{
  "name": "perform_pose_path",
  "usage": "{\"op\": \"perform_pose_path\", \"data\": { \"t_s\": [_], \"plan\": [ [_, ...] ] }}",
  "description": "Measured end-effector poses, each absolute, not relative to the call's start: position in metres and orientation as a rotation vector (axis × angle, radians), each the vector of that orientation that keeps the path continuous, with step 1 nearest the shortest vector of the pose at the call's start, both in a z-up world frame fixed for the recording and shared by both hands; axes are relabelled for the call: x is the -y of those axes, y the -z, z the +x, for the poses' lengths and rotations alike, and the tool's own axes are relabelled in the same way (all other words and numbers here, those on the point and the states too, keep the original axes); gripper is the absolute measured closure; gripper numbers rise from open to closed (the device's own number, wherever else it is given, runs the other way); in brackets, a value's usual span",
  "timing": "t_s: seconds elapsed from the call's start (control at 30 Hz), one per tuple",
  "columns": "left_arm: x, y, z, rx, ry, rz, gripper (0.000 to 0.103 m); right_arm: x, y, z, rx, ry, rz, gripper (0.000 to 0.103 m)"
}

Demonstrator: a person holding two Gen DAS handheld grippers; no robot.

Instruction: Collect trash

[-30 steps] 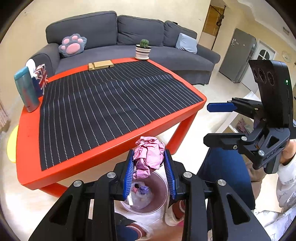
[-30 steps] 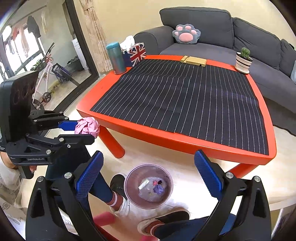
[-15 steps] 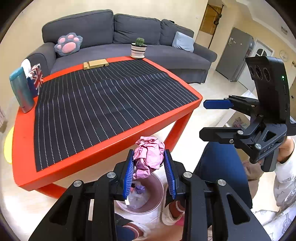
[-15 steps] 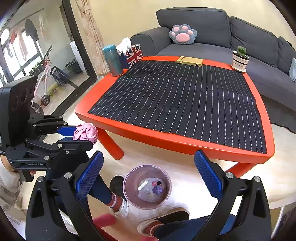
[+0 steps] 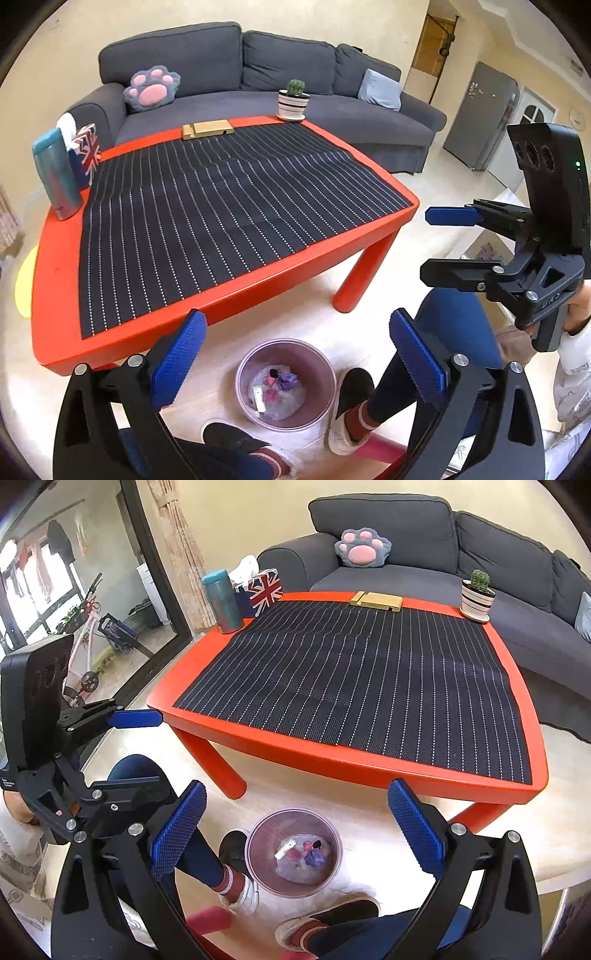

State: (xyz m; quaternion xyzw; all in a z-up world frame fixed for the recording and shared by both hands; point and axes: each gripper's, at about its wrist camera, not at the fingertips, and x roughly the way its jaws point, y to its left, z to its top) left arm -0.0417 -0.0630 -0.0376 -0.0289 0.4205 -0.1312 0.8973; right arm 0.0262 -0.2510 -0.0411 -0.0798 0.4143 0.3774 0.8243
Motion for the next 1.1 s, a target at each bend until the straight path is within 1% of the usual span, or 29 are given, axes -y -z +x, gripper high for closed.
{"op": "perform_pose_path", "data": {
  "t_s": [0.47, 1.1],
  "plan": [
    [0.052, 0.033, -0.038, -0.865, 0.21, -0.08, 0.008, 0.246, 0.038, 0.028, -0.867, -0.806, -0.178, 0.005],
    [0.028, -0.004, 0.0, -0.778, 0.122, -0.082, 0.008, 0.231, -0.001, 0.077, -0.789, -0.72, -0.186, 0.004]
  ]
}}
